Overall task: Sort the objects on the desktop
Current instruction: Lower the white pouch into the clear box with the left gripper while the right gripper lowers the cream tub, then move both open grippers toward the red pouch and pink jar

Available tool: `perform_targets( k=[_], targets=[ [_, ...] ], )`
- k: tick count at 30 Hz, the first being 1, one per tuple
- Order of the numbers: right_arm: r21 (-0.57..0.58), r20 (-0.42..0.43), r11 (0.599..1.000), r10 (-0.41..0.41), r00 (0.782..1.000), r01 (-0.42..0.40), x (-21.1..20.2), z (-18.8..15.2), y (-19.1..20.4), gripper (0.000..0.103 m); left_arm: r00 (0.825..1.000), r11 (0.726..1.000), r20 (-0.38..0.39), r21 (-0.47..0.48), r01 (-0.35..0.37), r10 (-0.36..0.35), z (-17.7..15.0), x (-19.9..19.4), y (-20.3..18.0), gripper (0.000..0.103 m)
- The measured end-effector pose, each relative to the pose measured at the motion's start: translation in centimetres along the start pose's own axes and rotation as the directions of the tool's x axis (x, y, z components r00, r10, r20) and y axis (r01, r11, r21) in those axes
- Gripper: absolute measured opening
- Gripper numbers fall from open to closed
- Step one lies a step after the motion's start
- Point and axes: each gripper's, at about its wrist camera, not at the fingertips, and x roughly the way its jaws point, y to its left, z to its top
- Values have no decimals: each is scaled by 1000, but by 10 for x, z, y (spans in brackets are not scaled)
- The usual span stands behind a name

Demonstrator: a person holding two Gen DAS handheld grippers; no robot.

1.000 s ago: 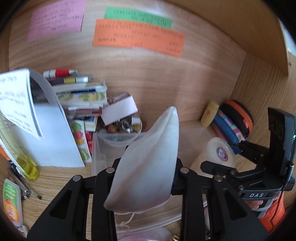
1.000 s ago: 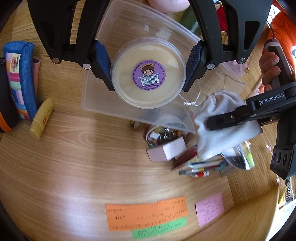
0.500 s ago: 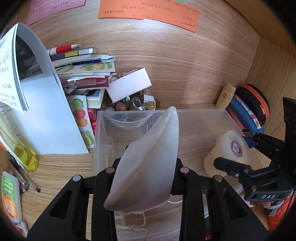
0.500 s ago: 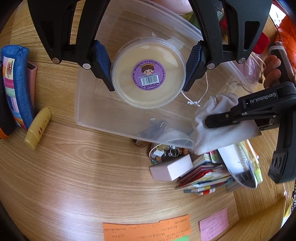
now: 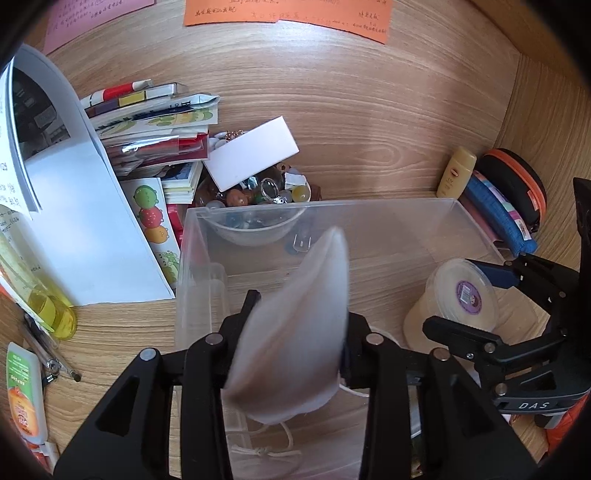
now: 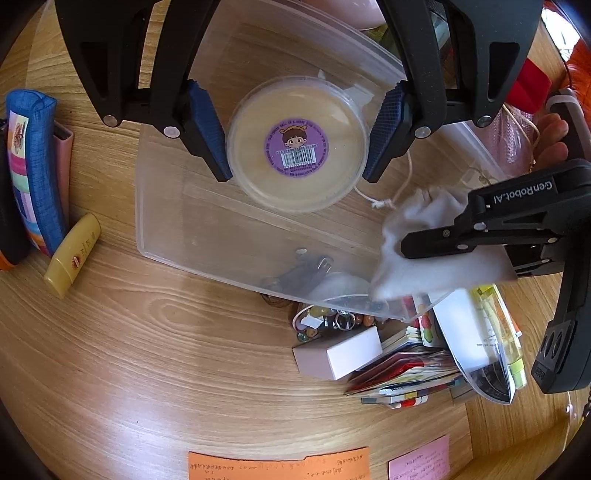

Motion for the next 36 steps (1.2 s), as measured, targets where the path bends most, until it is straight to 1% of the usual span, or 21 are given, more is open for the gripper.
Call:
perform_targets(
  k=[1, 2, 3, 4, 8, 10, 13, 15, 17, 20, 22, 25, 26, 28, 29, 36],
  targets=[
    [0, 3, 1000, 0, 1000, 0, -1, -1, 1, 71, 1000, 1000, 12, 2, -3, 3, 0, -2, -1, 45],
    [1, 4, 1000, 2, 1000, -2, -1, -1, 2, 76, 999, 1000, 31, 11, -15, 14, 0, -6, -3, 49],
    [4, 6, 1000, 5, 1000, -5, -2, -2, 2, 78, 999, 1000, 46, 14, -26, 25, 0, -9, -5, 56],
    [6, 10, 1000, 7, 1000, -7, -2, -2, 2, 78, 997, 999, 72, 23, -43, 41, 0, -14, -7, 60],
    [11, 20, 1000, 11, 1000, -11, -6, -2, 4, 78, 991, 997, 120, 40, -72, 66, 0, -26, -12, 65],
    [13, 34, 1000, 6, 999, -7, -10, -2, 5, 78, 987, 996, 139, 37, -81, 75, 0, -31, -13, 72],
    [13, 69, 1000, -3, 998, 2, -22, 1, 3, 78, 982, 995, 171, 45, -88, 80, 2, -39, -14, 72],
    [8, 104, 1000, -25, 994, 25, -32, 4, 3, 79, 978, 995, 193, 39, -89, 80, 3, -45, -14, 75],
    [10, 141, 999, -49, 989, 48, -44, 7, 2, 81, 978, 995, 190, 22, -96, 90, 5, -49, -10, 75],
    [24, 172, 998, -56, 983, 53, -61, 11, 0, 81, 980, 996, 181, -3, -88, 87, 4, -59, -5, 75],
    [17, 192, 999, -52, 980, 50, -74, 10, 0, 82, 980, 997, 181, -3, -80, 79, 1, -69, -3, 75],
    [-3, 219, 998, -58, 974, 60, -92, 3, 1, 85, 972, 995, 211, 4, -105, 101, -5, -86, -4, 76],
    [-10, 225, 998, -62, 972, 66, -97, 0, 2, 85, 973, 995, 213, 4, -97, 94, -7, -91, -4, 77],
    [-24, 231, 996, -74, 970, 82, -105, -8, 4, 85, 974, 997, 211, 4, -83, 80, -13, -101, -4, 82],
    [-32, 232, 995, -81, 969, 91, -108, -12, 5, 85, 974, 996, 212, 3, -85, 83, -16, -103, -4, 83],
    [-46, 214, 995, -82, 973, 94, -119, -44, 9, 85, 976, 995, 201, 21, -94, 88, -43, -118, -16, 84]
  ],
)
